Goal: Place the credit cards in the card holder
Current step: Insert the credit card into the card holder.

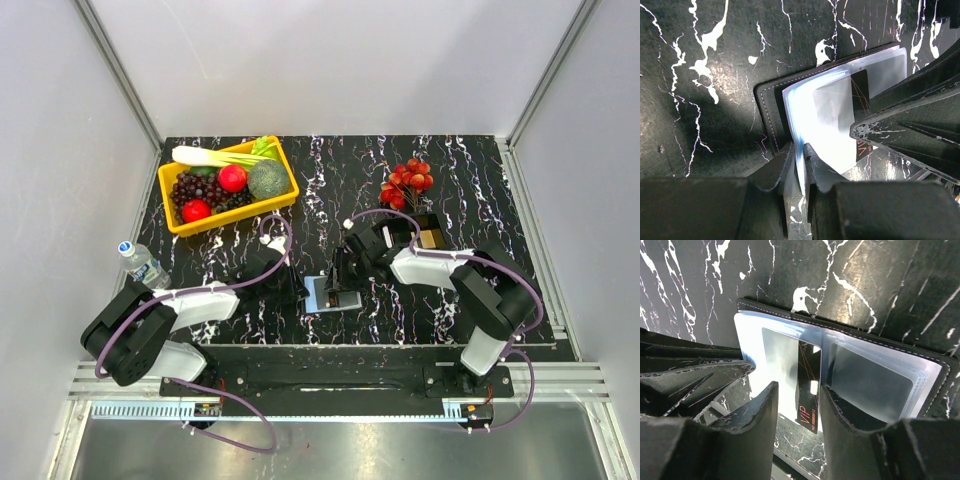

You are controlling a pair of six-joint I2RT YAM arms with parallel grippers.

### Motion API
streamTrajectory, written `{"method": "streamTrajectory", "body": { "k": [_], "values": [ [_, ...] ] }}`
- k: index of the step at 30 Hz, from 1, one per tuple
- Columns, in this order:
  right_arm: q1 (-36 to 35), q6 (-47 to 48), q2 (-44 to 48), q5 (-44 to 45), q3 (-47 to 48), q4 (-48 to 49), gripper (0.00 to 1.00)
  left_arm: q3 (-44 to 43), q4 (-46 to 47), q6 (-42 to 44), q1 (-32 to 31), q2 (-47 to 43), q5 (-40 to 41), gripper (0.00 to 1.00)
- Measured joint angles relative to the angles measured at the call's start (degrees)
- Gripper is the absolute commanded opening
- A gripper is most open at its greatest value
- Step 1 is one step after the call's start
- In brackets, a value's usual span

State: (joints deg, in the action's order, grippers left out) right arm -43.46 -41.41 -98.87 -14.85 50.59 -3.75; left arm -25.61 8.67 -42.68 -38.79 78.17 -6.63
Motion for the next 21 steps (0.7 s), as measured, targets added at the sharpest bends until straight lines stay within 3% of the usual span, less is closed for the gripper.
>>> {"method": "streamTrajectory", "body": {
  "k": [13,21],
  "values": [
    [-0.04,0.48,2.34,3.26,-0.09,-2.93,0.41,0.0,0.0,0.0,0.0,0.0,-0.11,0.14],
    [-0.04,0.42,1.2,1.29,-0.09,-1.92,0.39,0.0,0.04,0.04,0.0,-0.13,-0.39,0.27]
  ]
}}
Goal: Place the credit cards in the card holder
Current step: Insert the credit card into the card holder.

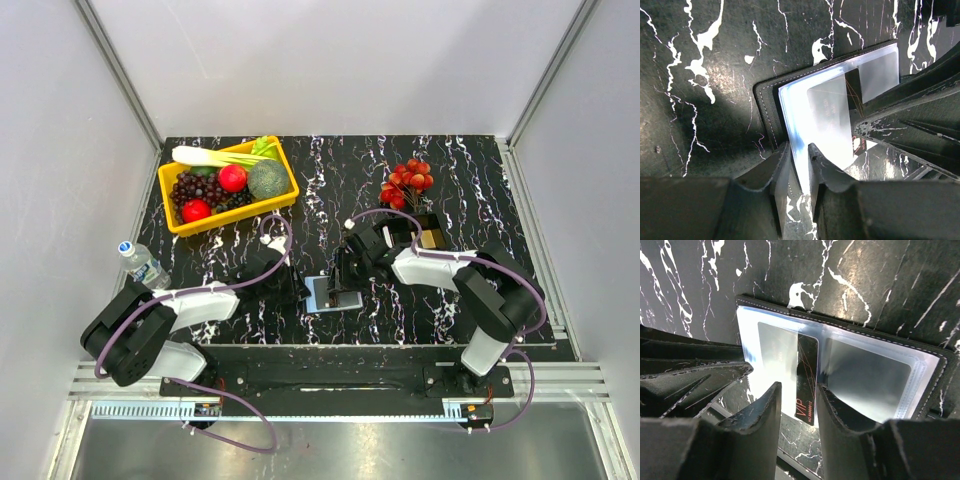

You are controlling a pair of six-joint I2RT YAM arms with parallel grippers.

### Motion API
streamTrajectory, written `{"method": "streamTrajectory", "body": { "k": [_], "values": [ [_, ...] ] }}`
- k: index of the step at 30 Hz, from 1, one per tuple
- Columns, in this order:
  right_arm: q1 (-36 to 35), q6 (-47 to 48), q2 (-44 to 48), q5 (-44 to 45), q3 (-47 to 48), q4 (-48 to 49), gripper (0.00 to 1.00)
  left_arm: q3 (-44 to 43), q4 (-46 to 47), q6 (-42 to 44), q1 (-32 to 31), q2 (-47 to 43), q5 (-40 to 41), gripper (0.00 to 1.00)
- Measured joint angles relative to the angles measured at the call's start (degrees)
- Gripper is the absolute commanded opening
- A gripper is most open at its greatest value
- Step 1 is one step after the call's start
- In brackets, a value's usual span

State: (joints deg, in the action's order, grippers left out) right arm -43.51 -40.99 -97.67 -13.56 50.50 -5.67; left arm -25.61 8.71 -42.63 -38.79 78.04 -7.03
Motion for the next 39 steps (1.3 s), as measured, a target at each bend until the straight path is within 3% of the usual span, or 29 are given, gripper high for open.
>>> {"method": "streamTrajectory", "body": {
  "k": [22,25,28,31,33,39],
  "values": [
    [-1.64,0.2,-3.45,-3.19,3.21,-0.37,0.42,1.01,0.85,-0.09,0.02,-1.11,-0.22,0.31],
    [-1.84,-0.2,-3.45,-3.1,3.19,0.48,0.31,1.01,0.9,-0.09,0.0,-1.14,-0.24,0.32],
    [-2.32,-0.59,-3.43,-2.21,2.99,0.72,0.28,1.01,0.79,-0.11,0.02,-1.36,-0.2,0.33],
    [-2.34,-0.87,-3.43,-2.08,2.89,0.74,0.29,1.31,0.83,-0.11,0.02,-1.7,-0.17,0.34],
    [-2.36,-0.92,-3.43,-2.14,2.89,0.92,0.36,1.4,0.81,-0.11,0.0,-1.88,-0.17,0.34],
    [-2.36,-2.38,-3.43,-3.43,1.29,4.96,0.34,1.49,0.87,-0.11,0.02,-1.88,-0.15,0.34]
  ]
}}
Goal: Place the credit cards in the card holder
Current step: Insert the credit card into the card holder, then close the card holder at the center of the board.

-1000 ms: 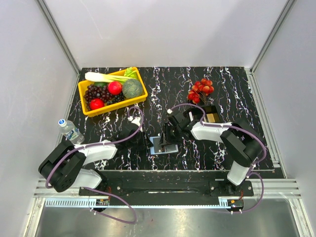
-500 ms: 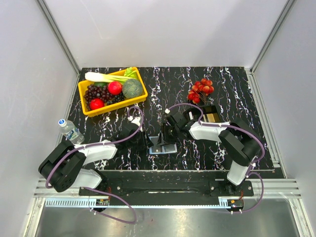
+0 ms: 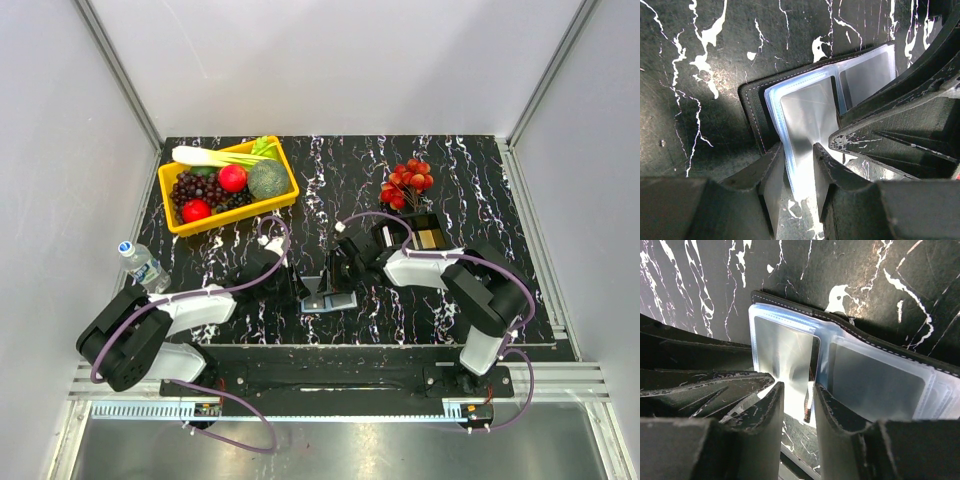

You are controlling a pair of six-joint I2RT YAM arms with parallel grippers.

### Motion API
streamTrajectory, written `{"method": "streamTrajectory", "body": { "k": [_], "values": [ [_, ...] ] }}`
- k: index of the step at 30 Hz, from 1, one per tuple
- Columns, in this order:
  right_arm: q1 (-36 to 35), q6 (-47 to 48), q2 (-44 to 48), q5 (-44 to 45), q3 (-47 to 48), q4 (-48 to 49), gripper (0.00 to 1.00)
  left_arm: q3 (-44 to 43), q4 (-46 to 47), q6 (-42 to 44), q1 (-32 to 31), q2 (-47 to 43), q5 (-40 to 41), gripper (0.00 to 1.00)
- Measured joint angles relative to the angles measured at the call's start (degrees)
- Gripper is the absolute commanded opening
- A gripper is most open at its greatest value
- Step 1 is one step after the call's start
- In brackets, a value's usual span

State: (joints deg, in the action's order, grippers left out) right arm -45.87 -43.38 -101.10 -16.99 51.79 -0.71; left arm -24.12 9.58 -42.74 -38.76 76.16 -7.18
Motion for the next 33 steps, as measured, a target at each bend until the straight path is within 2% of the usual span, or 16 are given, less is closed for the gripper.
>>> {"method": "streamTrajectory", "body": {
  "k": [3,9,15,23,33],
  "values": [
    [0.0,-0.85,0.0,-0.28,-0.52,0.98,0.33,0.07,0.07,0.0,0.0,0.0,0.02,0.34],
    [-0.07,-0.61,0.52,1.25,-0.52,0.5,0.41,0.26,-0.55,-0.02,-0.02,-0.81,0.35,0.34],
    [-0.28,1.9,5.31,5.62,-0.46,-2.64,0.45,0.26,-1.18,0.0,-0.02,-1.22,0.61,0.34],
    [0.79,4.79,11.58,11.76,-0.11,-6.43,0.47,0.24,-2.67,0.07,-0.02,-2.08,1.03,0.42],
    [2.95,8.17,13.29,17.99,-1.9,-12.31,0.52,-0.31,-6.58,0.87,-0.02,-5.51,2.08,0.47]
  ]
}}
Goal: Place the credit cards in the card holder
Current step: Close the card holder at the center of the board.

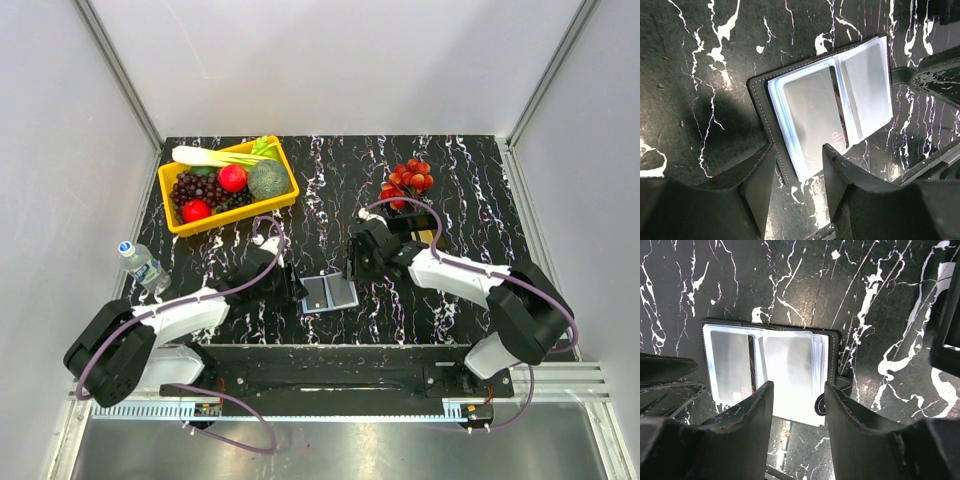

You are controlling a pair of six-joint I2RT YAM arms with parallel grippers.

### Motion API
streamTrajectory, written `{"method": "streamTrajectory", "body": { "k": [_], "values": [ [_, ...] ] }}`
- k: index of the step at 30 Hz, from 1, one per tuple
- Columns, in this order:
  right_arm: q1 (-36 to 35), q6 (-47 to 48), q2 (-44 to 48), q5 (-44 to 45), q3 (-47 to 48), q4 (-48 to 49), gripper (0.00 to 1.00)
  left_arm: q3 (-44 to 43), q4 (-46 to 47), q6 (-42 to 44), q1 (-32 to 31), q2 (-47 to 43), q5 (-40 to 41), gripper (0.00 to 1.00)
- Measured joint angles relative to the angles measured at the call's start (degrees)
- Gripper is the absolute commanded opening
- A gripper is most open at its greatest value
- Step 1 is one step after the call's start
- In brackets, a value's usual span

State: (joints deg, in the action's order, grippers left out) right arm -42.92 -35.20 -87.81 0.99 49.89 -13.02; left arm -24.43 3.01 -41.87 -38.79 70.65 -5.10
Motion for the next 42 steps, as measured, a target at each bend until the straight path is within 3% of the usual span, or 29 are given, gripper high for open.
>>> {"method": "streamTrajectory", "body": {
  "k": [15,28,34,42],
  "values": [
    [0.02,2.89,0.63,2.56,0.02,-3.56,0.6,-1.38,-5.07,1.33,0.17,-1.18,2.82,0.51],
    [0.07,4.52,-0.44,2.4,1.55,-7.06,0.61,-1.46,-8.92,1.77,1.38,-3.13,5.99,0.59],
    [0.07,4.57,-0.9,2.45,1.64,-7.93,0.56,-1.22,-8.92,1.77,1.51,-3.13,5.86,0.59],
    [0.07,4.9,-0.9,2.45,1.64,-8.28,0.39,-1.22,-8.72,1.77,1.62,-2.62,5.73,0.58]
  ]
}}
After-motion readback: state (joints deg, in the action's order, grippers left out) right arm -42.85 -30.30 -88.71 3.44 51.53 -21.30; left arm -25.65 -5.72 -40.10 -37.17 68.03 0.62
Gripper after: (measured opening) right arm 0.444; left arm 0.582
